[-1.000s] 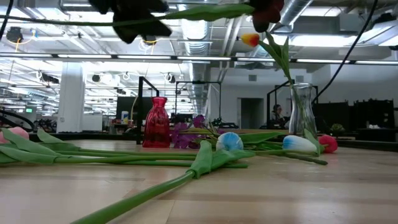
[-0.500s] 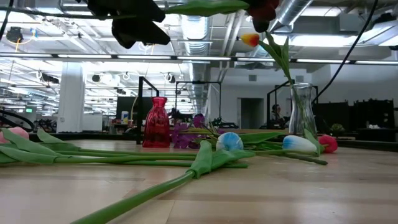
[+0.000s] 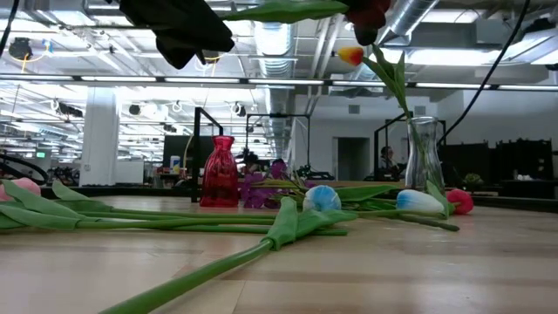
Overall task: Pick and place flowers into a vace then onto a shelf
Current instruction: Put the dark red flower into the transparent vase
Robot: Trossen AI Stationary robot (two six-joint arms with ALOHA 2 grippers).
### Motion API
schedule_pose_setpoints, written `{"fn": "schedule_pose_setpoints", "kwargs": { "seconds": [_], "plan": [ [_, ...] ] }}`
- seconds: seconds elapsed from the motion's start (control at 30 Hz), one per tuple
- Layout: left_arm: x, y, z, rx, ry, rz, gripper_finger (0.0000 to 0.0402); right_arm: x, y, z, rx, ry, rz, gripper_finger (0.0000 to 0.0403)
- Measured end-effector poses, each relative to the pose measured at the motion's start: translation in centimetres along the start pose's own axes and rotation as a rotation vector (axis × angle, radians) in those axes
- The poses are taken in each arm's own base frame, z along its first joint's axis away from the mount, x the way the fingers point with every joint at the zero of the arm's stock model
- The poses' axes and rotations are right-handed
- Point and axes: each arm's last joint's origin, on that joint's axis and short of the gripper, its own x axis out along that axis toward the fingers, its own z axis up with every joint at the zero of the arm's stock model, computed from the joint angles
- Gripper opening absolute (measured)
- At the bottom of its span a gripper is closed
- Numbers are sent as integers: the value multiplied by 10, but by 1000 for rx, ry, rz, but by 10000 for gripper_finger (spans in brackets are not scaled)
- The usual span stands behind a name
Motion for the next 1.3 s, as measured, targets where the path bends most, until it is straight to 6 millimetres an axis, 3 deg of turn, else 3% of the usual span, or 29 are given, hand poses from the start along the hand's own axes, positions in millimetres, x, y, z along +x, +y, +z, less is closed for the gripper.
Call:
{"fn": "schedule_pose_setpoints", "kwargs": {
  "seconds": [0.27,0.53,0.7,1.07,1.3],
  "plan": [
    [0,0,0,6,-2,3,1,0,0,0,-10,4,0,28],
    [0,0,0,5,-3,3,0,2,-1,-1,-37,16,23,66],
    [0,0,0,5,-3,2,0,2,-1,-1,-63,20,23,107],
    [0,0,0,5,-1,0,0,2,-1,-1,-66,19,23,241],
    [2,8,-1,-9,20,41,0,1,0,0,-66,3,25,269]
  ]
}}
